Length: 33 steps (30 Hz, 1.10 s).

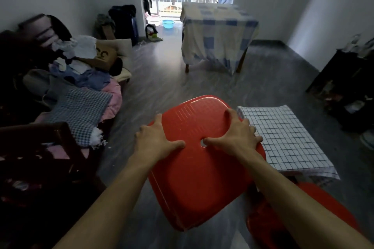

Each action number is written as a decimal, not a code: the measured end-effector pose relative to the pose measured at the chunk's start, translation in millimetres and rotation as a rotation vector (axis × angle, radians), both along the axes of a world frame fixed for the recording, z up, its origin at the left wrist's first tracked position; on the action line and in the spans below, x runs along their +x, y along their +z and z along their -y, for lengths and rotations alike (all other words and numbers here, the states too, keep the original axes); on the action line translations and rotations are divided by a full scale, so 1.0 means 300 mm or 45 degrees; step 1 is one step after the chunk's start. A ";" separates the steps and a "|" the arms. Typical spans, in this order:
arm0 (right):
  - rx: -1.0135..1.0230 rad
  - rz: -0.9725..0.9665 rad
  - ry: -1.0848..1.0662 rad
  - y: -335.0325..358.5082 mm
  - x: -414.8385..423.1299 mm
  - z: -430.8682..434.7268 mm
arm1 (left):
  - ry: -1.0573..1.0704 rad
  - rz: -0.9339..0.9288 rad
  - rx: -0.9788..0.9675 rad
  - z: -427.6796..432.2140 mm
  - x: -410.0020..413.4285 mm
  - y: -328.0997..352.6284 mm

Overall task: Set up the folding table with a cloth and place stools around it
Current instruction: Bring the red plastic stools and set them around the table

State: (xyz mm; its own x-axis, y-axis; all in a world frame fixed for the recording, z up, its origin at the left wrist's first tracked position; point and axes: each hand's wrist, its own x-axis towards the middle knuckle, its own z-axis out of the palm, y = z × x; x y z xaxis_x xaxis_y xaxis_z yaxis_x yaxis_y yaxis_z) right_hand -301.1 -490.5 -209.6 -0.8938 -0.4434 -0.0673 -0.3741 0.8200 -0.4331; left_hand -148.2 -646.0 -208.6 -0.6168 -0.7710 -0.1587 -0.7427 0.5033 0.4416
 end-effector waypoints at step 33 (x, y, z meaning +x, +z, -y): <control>-0.065 0.077 -0.204 -0.080 -1.318 0.659 | -0.147 0.049 -0.045 0.730 -1.399 -0.058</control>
